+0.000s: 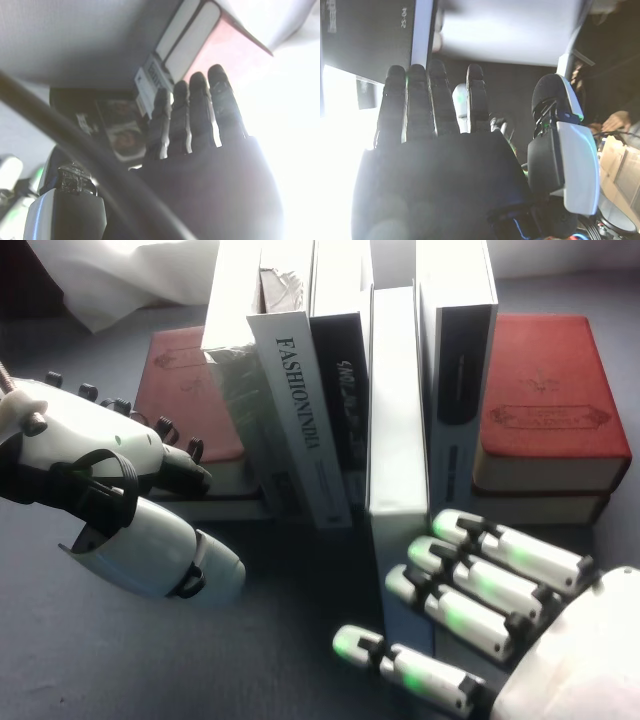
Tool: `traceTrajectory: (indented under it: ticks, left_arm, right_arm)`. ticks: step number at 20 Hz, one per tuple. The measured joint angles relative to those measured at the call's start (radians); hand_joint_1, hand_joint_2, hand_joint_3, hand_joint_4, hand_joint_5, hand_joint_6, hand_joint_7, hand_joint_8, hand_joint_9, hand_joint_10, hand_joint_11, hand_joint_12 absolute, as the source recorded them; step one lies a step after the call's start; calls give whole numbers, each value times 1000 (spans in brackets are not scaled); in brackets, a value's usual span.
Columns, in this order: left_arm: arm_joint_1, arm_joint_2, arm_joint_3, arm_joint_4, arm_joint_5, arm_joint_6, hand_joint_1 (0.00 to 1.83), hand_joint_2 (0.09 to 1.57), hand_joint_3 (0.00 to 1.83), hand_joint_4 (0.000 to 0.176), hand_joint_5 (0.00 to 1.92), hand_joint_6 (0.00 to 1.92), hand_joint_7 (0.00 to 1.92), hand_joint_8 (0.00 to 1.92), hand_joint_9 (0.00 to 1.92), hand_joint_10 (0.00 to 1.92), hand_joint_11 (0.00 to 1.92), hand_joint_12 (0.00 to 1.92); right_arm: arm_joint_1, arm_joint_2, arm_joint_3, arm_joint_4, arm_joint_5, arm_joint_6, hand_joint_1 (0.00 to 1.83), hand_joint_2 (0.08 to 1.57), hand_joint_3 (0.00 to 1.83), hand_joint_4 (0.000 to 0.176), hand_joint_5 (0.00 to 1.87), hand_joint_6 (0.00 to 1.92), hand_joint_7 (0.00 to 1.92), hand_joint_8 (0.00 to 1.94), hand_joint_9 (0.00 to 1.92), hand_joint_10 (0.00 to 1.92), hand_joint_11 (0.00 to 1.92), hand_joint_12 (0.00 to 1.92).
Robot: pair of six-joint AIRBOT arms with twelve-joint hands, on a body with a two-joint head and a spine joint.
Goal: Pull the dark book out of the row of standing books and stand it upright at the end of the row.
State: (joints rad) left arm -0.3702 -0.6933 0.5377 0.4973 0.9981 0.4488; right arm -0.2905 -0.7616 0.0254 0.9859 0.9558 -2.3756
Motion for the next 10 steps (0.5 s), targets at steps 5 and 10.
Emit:
traceTrajectory:
  ticks: [5, 10]
  left_arm:
    - [0, 0, 0, 0, 0, 0, 0, 1183, 3, 0, 157, 11, 134, 9, 121, 10, 121, 19]
    - [0, 0, 0, 0, 0, 0, 0, 1184, 1, 0, 159, 5, 132, 3, 115, 2, 110, 12]
  right_arm:
    - [-79, 11, -37, 10, -26, -19, 0, 1173, 1, 0, 140, 6, 117, 2, 69, 8, 0, 171]
    - [-82, 12, -51, -7, -44, -22, 0, 1176, 1, 0, 118, 0, 97, 0, 47, 0, 0, 65]
